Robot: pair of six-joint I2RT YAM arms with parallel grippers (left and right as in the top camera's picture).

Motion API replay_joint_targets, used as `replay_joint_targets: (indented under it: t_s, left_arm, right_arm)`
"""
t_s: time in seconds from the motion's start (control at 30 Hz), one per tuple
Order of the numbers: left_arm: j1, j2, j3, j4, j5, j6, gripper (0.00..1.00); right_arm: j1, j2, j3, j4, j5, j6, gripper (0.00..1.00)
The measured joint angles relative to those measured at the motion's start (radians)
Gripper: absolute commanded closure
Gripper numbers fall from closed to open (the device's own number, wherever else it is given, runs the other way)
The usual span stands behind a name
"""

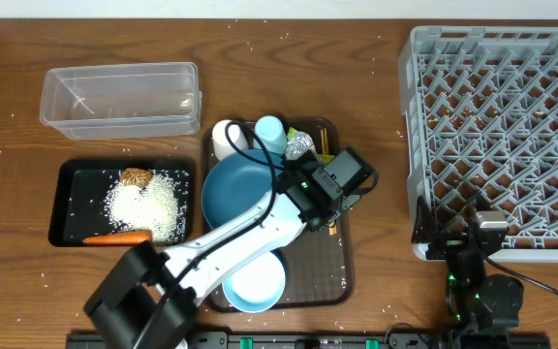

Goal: Sort waste into correct bins and load items into the dishwasher rack
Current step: 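Carry the tissue left toward the clear plastic container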

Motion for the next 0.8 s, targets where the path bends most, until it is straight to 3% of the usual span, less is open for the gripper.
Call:
replay_joint_targets:
  t_s: [0.33,0.53,0.8]
  left_arm:
    - [0.093,-0.08,0.0,0.0,-0.161,0.013,0.94]
    - [0.283,-0.097,0.0,0.005,-0.22,0.035,0.94]
    - [0.57,-0.097,0.0,0.139,-0.255,0.135,0.94]
  right_arm:
    - [0.0,0.0,0.0,0.0,0.0,0.0,0.01]
    - [0.0,0.0,0.0,0.0,0.0,0.0,0.01]
    - [0.0,0.0,0.0,0.0,0.0,0.0,0.01]
